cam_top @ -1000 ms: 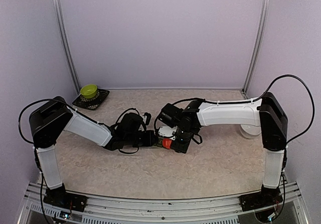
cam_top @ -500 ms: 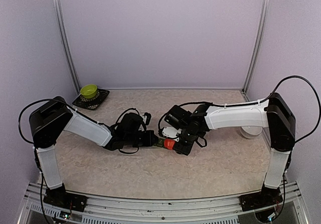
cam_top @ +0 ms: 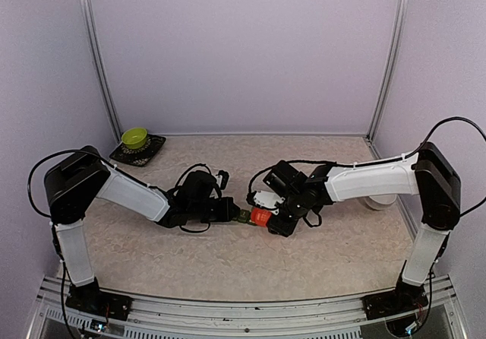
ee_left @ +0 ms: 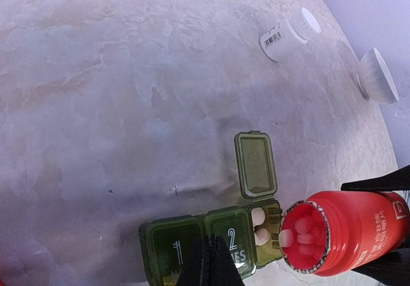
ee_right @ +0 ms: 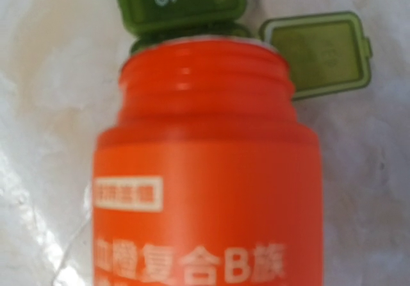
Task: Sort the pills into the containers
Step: Pour the pill into the compartment of the pill container, then pick up the lid of the pill bottle from the center of the board.
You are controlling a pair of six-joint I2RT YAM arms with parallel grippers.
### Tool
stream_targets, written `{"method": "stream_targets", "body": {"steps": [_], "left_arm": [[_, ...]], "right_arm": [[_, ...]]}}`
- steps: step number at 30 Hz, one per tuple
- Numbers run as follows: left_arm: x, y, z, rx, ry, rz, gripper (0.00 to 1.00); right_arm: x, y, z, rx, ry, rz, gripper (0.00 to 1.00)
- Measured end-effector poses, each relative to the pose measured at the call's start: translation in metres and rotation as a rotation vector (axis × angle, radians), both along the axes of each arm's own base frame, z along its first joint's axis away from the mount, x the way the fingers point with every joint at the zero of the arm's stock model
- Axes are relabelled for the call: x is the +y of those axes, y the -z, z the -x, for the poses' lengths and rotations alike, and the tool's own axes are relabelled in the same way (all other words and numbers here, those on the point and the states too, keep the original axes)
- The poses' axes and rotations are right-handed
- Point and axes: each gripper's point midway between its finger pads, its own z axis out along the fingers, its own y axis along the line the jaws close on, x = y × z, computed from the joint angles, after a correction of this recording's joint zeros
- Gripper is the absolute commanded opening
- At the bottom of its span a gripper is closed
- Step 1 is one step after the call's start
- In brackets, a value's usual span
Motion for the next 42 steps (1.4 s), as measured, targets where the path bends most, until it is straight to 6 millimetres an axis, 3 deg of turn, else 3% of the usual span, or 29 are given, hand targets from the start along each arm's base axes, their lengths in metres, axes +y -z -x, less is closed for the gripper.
{"method": "stream_targets", "body": {"steps": [12,18,29,34,42], "left_arm": [[0.0,0.0,0.0,0.0,0.0,0.0,0.01],[0.001,0.0,0.0,-0.001,-0.003,-0.002,0.01],[0.002,0.0,0.001,0.002,-0.003,-0.006,0.05],[0.003,-0.002,0.002,0.008,-0.001,-0.014,0.12],[0.001,-0.019,-0.001,0.0,0.004,-0.024,0.38]], "right_arm": [[0.016,-0.005,0.004,-0.011,-0.029,-0.154,0.0],[0.014,-0.013,0.006,-0.035,-0.027,-0.213,0.0],[0.001,-0.054,0.019,-0.153,-0.033,-0.436,0.0],[-0.007,-0.076,0.031,-0.219,-0.041,-0.581,0.0],[-0.019,-0.109,0.047,-0.327,-0.053,-0.816,0.0]]}}
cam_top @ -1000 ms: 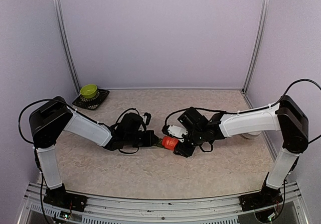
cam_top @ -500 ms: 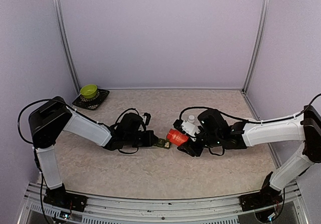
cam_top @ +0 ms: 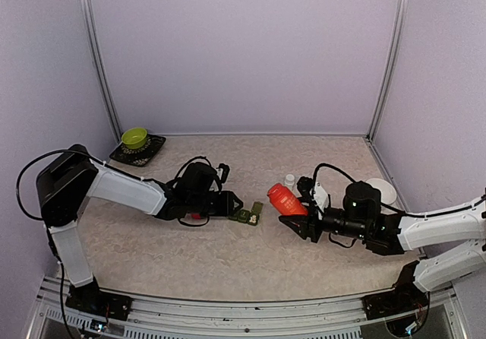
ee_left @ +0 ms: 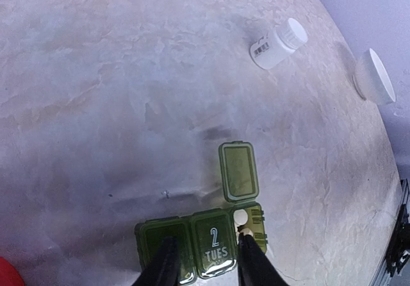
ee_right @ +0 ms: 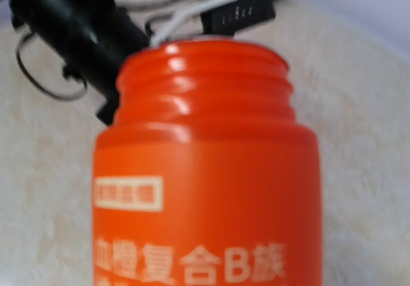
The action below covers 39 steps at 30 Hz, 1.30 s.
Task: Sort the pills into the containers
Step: Pick up the lid of the pill bottle from the center of the board.
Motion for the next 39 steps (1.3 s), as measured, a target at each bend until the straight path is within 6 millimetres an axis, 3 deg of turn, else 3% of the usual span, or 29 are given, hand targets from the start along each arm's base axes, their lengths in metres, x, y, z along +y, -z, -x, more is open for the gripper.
{"method": "stream_targets", "body": {"steps": [5,10,14,17,20,28,39], "left_arm": [[-0.005,-0.03,-0.006,-0.043,0.008,0.015,0.65],[0.002,-0.075,-0.008,-0.109,-0.011,0.035,0.95],[0.018,-0.104,-0.008,-0.157,-0.062,0.028,0.99],[0.032,-0.113,-0.006,-0.175,-0.102,0.009,0.99],[0.047,-0.102,-0.002,-0.166,-0.136,-0.039,0.99],[0.091,-0.043,0.01,-0.085,-0.207,-0.205,0.99],[0.111,-0.018,0.006,-0.047,-0.265,-0.26,0.99]], "right_arm": [[-0.009,-0.019,0.007,-0.048,0.01,-0.114,0.0],[-0.013,-0.041,0.01,-0.095,0.014,-0.194,0.0],[-0.018,-0.058,0.015,-0.137,0.007,-0.248,0.0],[-0.022,-0.065,0.02,-0.159,-0.002,-0.278,0.0],[-0.026,-0.069,0.025,-0.179,-0.013,-0.303,0.0],[-0.034,-0.074,0.04,-0.249,-0.056,-0.362,0.0],[-0.034,-0.096,0.052,-0.321,-0.115,-0.417,0.0]]}}
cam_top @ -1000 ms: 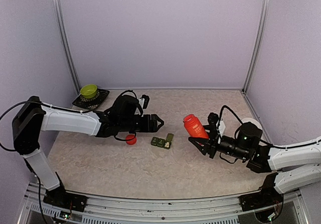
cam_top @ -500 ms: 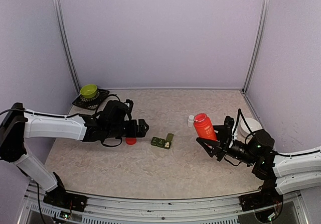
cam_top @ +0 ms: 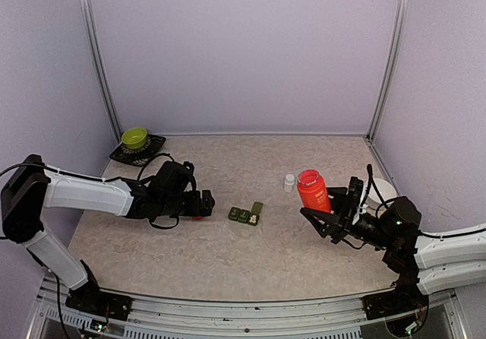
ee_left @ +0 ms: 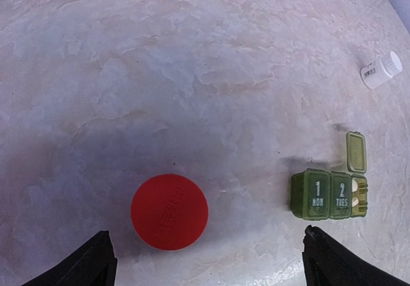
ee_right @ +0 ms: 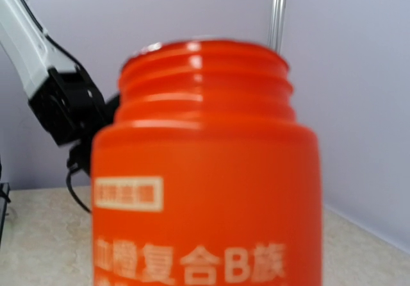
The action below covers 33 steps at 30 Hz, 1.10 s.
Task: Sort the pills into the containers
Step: Pick up the lid of the pill bottle from the center of the board.
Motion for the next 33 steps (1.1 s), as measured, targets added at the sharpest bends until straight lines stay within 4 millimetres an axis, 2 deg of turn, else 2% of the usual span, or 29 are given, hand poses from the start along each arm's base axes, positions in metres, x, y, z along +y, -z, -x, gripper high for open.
{"method": "stream_targets", "body": {"steps": [7,12,19,24,33], "left_arm": [[0.018,0.032,-0.012,0.037,-0.051,-0.039,0.98],[0.024,0.056,-0.017,0.064,-0.059,-0.082,0.92],[0.017,0.056,-0.024,0.048,-0.048,-0.077,0.76],[0.015,0.057,-0.024,0.044,-0.041,-0.082,0.69],[0.004,0.056,-0.019,0.018,-0.015,-0.141,0.68]], "right_arm": [[-0.004,-0.011,0.005,-0.026,-0.008,-0.024,0.0],[-0.003,-0.007,0.007,-0.016,-0.021,-0.008,0.0],[-0.002,-0.002,0.006,-0.004,-0.021,0.007,0.0],[-0.001,0.0,0.006,0.001,-0.021,0.013,0.0],[0.001,0.008,0.003,0.022,-0.017,0.037,0.0]]}}
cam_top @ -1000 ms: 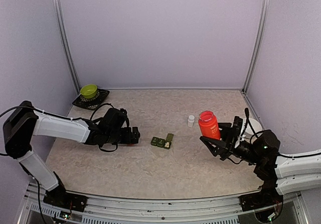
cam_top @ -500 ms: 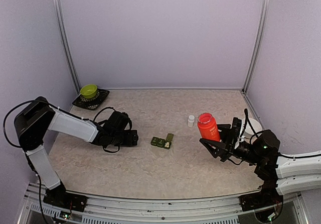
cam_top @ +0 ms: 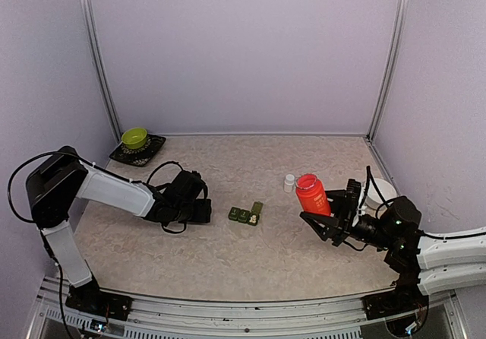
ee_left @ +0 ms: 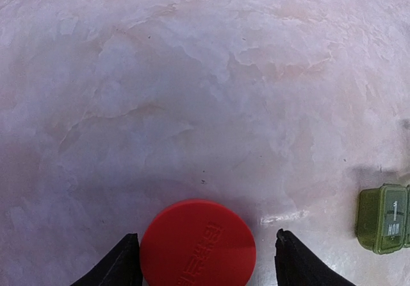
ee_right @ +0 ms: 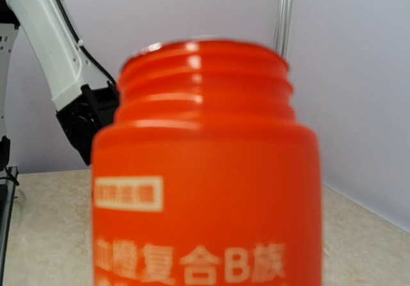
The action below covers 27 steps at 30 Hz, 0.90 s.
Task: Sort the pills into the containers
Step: Pick up the lid of the pill bottle from the center of the board.
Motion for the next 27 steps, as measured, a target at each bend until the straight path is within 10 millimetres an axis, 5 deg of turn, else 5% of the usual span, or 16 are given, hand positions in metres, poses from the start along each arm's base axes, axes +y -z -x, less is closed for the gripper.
{"method": "stream_targets", "body": {"steps": [27], "left_arm": [[0.0024,0.0059,0.0028,-0.002,-0.002,-0.062,0.62]], "right_arm": [[0.0026,0.0028,-0.0058,0.02,0.018,0.027,0.0]]}}
